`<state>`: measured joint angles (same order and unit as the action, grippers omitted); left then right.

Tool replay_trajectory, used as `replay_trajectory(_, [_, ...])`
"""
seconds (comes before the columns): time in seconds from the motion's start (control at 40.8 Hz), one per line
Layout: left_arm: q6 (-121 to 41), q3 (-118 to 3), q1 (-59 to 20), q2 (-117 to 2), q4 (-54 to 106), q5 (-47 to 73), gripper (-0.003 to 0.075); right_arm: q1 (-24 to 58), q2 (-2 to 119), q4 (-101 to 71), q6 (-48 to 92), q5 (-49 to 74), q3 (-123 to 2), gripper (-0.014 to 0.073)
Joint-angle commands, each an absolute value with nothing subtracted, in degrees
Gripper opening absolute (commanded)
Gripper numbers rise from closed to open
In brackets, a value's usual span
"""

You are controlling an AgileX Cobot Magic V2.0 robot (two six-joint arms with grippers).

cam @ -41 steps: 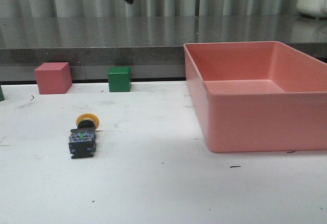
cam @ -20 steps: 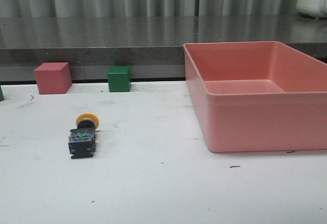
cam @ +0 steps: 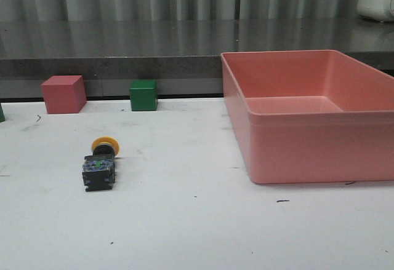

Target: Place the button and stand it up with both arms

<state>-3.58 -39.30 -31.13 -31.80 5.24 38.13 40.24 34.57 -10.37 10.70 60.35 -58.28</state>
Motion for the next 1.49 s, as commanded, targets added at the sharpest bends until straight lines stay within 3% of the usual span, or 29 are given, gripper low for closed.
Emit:
replay_trajectory(0.0, [-3.65,-40.99,-31.39,-32.48,5.54,34.01,0.0526,40.26,32.17,-11.43,11.30,58.57,-59.44,0.0498])
replay_trajectory(0.906, [-3.65,-42.51,-31.49,-34.31,7.75,28.81,0.0526,40.21,30.28,-11.43,11.30,59.13,-59.44,0.0498])
replay_trajectory(1.469, [0.95,-62.63,-31.49,-63.98,6.72,42.92,0.0545,40.21,30.28,-11.43,11.30,59.19,-59.44,0.0498])
